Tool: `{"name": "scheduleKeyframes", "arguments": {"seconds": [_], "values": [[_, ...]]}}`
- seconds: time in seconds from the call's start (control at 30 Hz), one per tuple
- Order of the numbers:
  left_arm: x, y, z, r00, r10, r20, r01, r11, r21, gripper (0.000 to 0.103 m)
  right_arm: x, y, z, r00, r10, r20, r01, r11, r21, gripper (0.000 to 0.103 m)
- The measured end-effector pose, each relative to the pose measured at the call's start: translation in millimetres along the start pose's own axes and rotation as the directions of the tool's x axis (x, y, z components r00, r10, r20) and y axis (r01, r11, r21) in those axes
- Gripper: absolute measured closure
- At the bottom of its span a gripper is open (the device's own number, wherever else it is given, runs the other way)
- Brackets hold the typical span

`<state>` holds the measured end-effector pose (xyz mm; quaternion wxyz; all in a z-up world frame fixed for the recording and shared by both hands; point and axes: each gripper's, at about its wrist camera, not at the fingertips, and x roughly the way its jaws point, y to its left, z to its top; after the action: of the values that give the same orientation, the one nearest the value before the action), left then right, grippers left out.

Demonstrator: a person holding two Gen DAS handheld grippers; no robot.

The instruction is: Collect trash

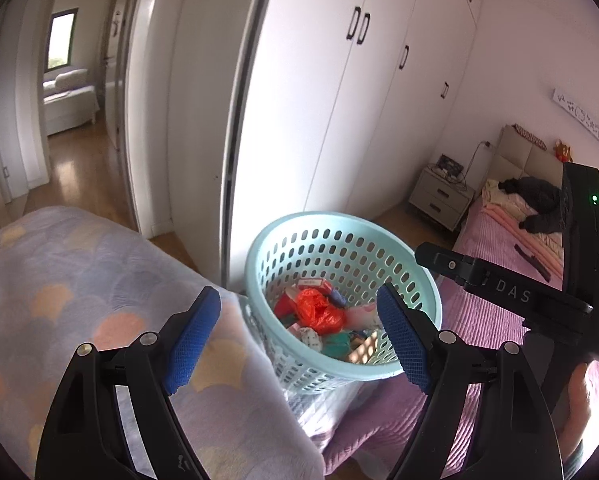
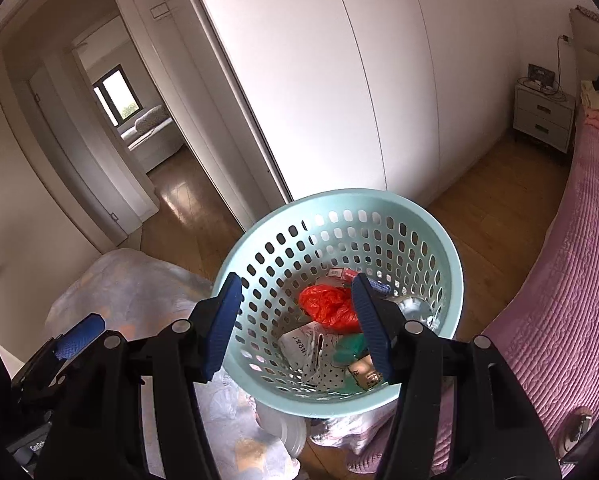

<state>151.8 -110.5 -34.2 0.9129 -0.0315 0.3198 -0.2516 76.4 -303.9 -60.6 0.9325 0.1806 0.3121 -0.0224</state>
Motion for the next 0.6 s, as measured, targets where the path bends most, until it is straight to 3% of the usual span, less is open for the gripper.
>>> {"name": "scheduleKeyframes", "arguments": {"seconds": [0.13, 0.27, 0.33, 0.5, 0.6], "values": [[-38.3, 9.8, -5.1, 0.996, 0.051, 0.074, -0.051, 0.999, -0.005, 0.021, -21.3, 21.8, -7.7, 0.999, 0.014, 0.032, -0.013, 0.998, -0.055, 0.049], [-77.6, 18.2, -16.7, 0.976, 0.149, 0.159, -0.149, 0.989, -0.009, 0.014, -42.6, 44.0, -19.2, 0.997, 0.022, 0.075, -0.013, 0.993, -0.114, 0.045], [-94.1, 21.7, -26.5, 0.960, 0.205, 0.193, -0.206, 0.978, -0.012, 0.014, -52.8, 54.6, -29.1, 0.994, 0.025, 0.108, -0.010, 0.990, -0.137, 0.042], [-121.9, 28.9, -59.2, 0.891, 0.352, 0.286, -0.366, 0.931, -0.007, 0.012, -74.9, 73.5, -59.3, 0.970, 0.025, 0.243, 0.022, 0.982, -0.189, 0.042], [-127.5, 32.8, -74.8, 0.873, 0.386, 0.299, -0.402, 0.916, -0.009, 0.012, -85.5, 82.0, -75.5, 0.951, 0.024, 0.307, 0.045, 0.975, -0.218, 0.041]]}}
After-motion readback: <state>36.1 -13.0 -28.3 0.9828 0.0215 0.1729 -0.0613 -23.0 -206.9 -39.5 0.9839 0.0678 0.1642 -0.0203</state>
